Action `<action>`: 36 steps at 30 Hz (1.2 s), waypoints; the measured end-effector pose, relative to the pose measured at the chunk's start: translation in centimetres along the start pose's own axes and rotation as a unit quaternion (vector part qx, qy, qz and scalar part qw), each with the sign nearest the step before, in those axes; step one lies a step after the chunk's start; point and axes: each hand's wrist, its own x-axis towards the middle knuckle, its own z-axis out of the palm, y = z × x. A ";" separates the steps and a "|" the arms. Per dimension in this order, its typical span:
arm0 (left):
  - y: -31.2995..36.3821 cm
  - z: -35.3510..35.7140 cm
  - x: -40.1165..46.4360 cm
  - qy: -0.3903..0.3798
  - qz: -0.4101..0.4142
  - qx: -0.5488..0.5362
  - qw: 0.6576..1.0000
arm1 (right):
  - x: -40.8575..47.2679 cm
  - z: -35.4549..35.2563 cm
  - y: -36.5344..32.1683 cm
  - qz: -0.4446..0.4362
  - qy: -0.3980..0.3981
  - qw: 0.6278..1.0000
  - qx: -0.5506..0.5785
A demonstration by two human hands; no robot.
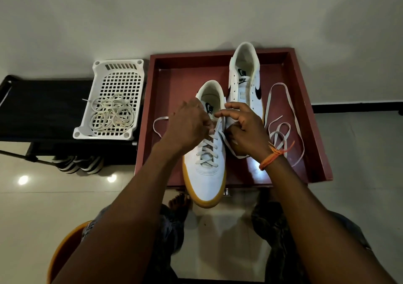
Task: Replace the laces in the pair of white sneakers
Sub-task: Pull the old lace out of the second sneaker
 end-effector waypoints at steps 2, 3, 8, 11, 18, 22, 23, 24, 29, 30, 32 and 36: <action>-0.5 -0.8 0.1 0.000 -0.003 -0.033 0.999 | -0.1 0.0 0.0 0.002 0.003 1.000 0.004; -1.1 -1.2 0.1 0.019 -0.027 -0.033 0.999 | -0.1 0.0 0.0 0.003 0.002 1.000 0.008; -4.7 -2.8 -1.2 0.050 -0.257 0.053 0.964 | -0.3 0.0 0.0 0.008 0.008 0.999 0.034; -3.3 -2.0 -1.8 0.013 -0.251 -0.006 0.968 | -0.3 0.0 0.0 0.015 0.002 0.998 0.062; 0.6 0.2 0.4 -0.050 -0.028 -0.126 0.990 | -0.1 -0.5 0.0 0.022 -0.009 0.998 0.057; 0.1 0.2 0.5 -0.064 -0.068 -0.196 0.976 | -0.2 -1.0 0.1 -0.015 0.004 1.000 -0.003; -0.1 -0.2 0.4 -0.051 -0.061 -0.180 0.980 | -0.3 -1.1 0.2 -0.025 0.009 0.999 -0.028; -0.4 -0.6 0.4 -0.018 -0.060 -0.158 0.985 | -0.3 -1.1 0.2 -0.032 0.014 0.999 -0.040; -3.8 -3.1 -0.1 0.129 -0.176 -0.054 0.974 | -0.3 -1.1 0.6 -0.028 0.003 1.000 -0.006; -4.5 -2.8 -0.2 0.106 -0.187 -0.035 0.976 | -0.3 -1.1 0.7 -0.027 0.001 1.000 -0.006; -4.8 -2.0 -0.4 0.086 -0.184 -0.035 0.979 | -0.3 -1.1 0.5 -0.026 0.007 1.000 0.000; -2.4 -1.5 0.7 0.057 -0.071 -0.112 0.990 | -0.3 -1.1 0.1 -0.031 0.014 0.999 0.042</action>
